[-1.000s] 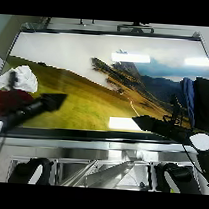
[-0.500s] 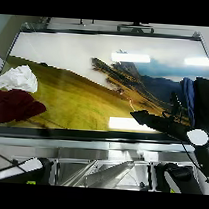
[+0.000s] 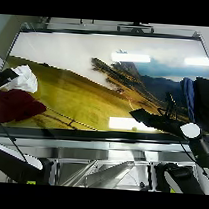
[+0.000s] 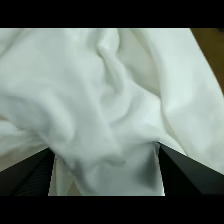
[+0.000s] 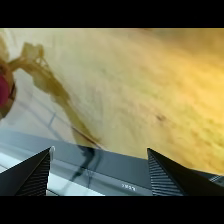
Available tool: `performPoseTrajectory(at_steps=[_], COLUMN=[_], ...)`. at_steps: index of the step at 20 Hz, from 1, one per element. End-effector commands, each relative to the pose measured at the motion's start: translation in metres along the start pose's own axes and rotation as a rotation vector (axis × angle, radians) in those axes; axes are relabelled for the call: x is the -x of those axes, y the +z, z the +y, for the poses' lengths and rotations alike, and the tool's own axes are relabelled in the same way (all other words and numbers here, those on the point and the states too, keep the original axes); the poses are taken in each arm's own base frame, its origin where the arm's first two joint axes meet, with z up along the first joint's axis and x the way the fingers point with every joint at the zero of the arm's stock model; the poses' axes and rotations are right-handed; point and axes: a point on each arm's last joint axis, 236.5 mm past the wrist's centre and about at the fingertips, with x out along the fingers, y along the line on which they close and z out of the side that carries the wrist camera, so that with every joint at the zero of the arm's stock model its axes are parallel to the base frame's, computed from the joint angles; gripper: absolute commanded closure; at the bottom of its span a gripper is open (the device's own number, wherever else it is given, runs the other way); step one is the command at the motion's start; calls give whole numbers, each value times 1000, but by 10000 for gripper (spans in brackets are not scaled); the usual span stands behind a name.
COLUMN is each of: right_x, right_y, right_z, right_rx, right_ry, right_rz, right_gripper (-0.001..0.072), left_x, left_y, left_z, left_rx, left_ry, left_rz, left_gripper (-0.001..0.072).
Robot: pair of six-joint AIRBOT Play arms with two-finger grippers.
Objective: Fold the shirts.
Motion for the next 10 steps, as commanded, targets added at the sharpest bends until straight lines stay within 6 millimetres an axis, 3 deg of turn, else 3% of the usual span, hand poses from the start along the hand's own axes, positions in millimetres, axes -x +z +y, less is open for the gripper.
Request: performPoseTrajectory(at_steps=[1, 2, 3, 4, 5, 6, 8, 10], right_x=[-5, -6, -6, -6, -6, -6, -6, -6], right_y=[-2, -2, -2, -2, -2, -3, -3, -3], right_z=[-6, -7, -7, -7, -7, -7, -7, -7], right_rx=[-18, -19, -21, -21, -21, -21, -21, -21], right_ry=[-13, -15, -16, -16, -16, -16, -15, -16], right_rz=[17, 19, 20, 21, 22, 23, 25, 25], right_gripper=[51, 50, 51, 51, 51, 52, 70, 95], left_x=[-40, -46, -50, -51, -51, -48, -34, -8], left_y=[-15, -17, -15, -13, -11, -8, 6, 29], left_z=[4, 0, -7, -15, -23, -31, -63, -123], left_rx=[-88, -113, -121, -127, -138, -147, -152, -124], left_ry=[131, 153, 159, 153, 148, 142, 85, -69], left_rz=[128, 148, 149, 142, 137, 129, 83, -5], left_gripper=[-1, 1, 87, 294, 602, 676, 677, 677])
